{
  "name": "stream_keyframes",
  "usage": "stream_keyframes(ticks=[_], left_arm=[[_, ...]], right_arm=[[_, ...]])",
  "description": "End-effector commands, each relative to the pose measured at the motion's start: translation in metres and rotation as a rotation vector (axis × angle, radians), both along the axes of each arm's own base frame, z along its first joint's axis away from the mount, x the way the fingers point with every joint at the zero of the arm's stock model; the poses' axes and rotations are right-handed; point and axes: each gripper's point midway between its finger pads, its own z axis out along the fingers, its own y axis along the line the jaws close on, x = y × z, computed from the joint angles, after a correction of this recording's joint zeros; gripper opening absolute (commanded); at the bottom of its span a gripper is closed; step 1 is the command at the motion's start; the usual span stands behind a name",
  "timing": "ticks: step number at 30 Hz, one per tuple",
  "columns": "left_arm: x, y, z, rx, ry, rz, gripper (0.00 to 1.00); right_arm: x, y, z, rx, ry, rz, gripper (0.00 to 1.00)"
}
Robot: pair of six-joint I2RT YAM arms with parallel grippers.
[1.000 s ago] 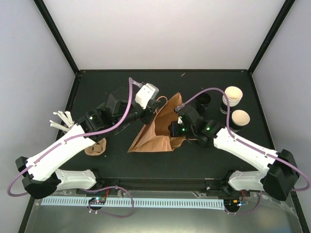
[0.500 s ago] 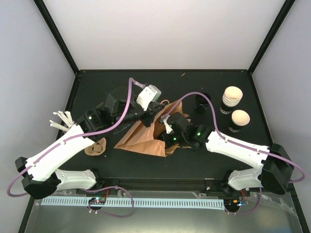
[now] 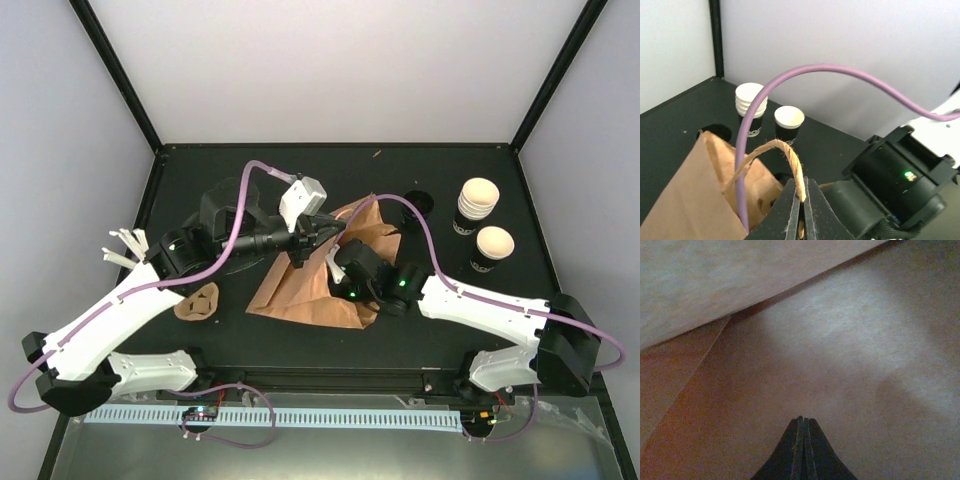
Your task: Pack the takeout coffee
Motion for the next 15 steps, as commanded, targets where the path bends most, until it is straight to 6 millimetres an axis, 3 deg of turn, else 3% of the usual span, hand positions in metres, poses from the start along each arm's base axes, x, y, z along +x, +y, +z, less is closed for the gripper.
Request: stream_keyframes(ticks=[1,15], left_arm=[[-0.024,-0.001,0.043,-0.139,-0.064,-0.121,0.02],[-0.054,0.004,0.068,-0.244,-0.104,-0.256,0.02]], right_arm=[[0.004,0.010,0.014,0.036,-0.042,0.016,0.01],[0.015,0.012,-0.008,0.000,0.027,-0.096,0.01]])
